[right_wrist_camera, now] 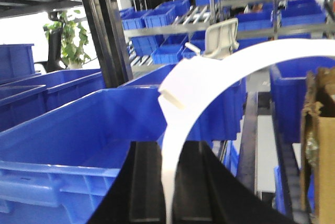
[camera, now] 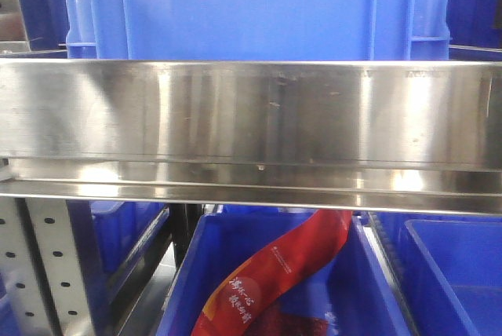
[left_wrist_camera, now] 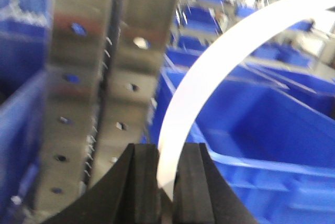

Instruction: Grab PVC pipe and place in blue bin

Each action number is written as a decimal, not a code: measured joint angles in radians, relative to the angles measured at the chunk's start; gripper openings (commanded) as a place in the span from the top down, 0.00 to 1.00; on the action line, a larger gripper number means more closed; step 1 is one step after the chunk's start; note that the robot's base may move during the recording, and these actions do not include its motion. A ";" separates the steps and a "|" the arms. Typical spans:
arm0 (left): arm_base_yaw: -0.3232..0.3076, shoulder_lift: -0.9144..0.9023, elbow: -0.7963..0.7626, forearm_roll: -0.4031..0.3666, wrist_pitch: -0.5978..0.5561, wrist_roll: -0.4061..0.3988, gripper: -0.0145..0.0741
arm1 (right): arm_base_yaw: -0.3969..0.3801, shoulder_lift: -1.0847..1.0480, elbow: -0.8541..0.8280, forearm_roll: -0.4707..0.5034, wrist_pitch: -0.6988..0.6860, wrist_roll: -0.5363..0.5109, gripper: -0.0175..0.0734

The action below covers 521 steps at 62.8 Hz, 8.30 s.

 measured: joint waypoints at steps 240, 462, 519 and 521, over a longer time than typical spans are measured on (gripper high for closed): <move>-0.396 0.201 0.016 0.024 -0.180 0.044 0.96 | 0.301 0.112 0.181 0.008 -0.205 -0.088 0.99; -0.303 -0.238 0.532 0.201 -0.405 0.046 0.96 | -0.143 -0.502 0.874 -0.034 -0.422 -0.106 0.99; 0.108 -0.638 0.895 0.208 -0.415 0.046 0.96 | -0.143 -0.502 0.875 -0.034 -0.420 -0.106 0.99; 0.108 -0.638 0.895 0.208 -0.415 0.046 0.96 | -0.143 -0.502 0.875 -0.034 -0.420 -0.106 0.99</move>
